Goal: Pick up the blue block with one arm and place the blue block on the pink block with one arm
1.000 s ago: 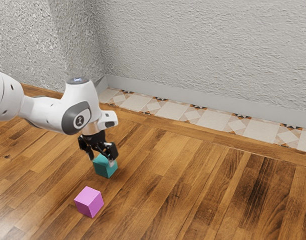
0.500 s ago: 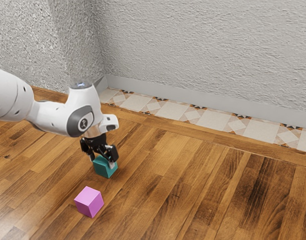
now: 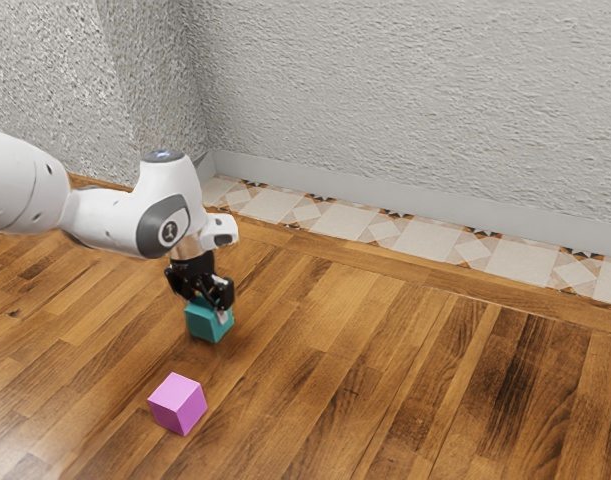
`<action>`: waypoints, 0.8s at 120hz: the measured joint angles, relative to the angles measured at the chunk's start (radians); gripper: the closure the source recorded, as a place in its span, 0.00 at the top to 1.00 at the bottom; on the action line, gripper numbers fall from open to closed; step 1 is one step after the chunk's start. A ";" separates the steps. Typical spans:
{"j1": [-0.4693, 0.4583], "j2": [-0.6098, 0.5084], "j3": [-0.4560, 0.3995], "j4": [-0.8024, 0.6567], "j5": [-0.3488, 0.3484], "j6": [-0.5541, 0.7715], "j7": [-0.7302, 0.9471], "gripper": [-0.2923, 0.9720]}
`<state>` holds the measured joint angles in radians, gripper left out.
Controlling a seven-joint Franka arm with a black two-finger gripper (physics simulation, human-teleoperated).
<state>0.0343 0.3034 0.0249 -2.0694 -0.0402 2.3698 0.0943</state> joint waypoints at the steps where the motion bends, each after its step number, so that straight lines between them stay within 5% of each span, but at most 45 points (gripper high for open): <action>1: 0.000 -0.002 0.001 0.005 0.004 -0.006 -0.001 0.51; 15: 0.000 -0.109 -0.004 0.019 0.065 -0.102 -0.029 0.50; 51: -0.012 -0.473 -0.100 -0.368 0.050 -0.075 -0.129 0.50; 96: -0.001 -0.614 -0.141 -0.534 0.011 -0.038 -0.246 0.49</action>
<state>0.0336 -0.3108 -0.1156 -2.6031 -0.0295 2.3322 -0.1521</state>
